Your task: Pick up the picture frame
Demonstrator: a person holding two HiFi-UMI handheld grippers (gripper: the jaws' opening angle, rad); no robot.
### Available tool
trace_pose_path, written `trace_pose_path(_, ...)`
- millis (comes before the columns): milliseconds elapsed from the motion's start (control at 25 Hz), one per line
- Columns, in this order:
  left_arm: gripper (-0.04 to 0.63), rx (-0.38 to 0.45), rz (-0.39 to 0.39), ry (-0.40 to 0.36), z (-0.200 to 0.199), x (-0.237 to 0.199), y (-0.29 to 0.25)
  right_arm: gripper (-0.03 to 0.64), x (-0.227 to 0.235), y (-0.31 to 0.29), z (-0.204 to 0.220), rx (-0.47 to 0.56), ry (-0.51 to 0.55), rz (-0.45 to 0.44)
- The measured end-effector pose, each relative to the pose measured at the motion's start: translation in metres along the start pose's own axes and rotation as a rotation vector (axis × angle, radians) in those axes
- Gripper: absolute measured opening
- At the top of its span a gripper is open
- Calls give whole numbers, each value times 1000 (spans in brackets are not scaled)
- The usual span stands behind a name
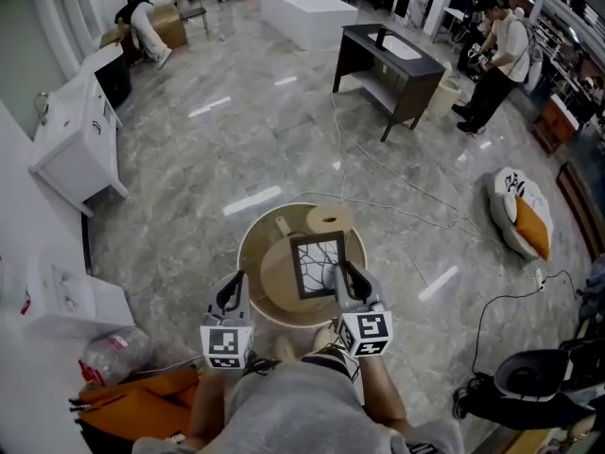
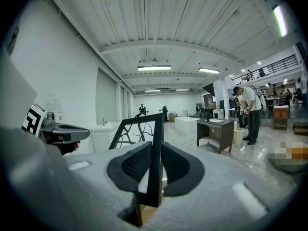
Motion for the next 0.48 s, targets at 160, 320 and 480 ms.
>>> trace_pose_path(160,17,-4,6,-5,-6,1,-3,64,2,0,-5,-5,-11,0)
trace_pose_path(320,17,-2,4,-2,6,9,6,63,1,9,7,1,-9,-2)
trace_pose_path(480,17,-4,4,2,6,6,3,63,1,5,6,18,0,-2)
Point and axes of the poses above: the fingertips, and each gripper's own axes: y backward along the fingers, x to its right, z out of its underside, the point moved 10 cm from there along y, backward along the fingers, and after that the axes turned 15 degrees about -y, right-handed, at the moved point
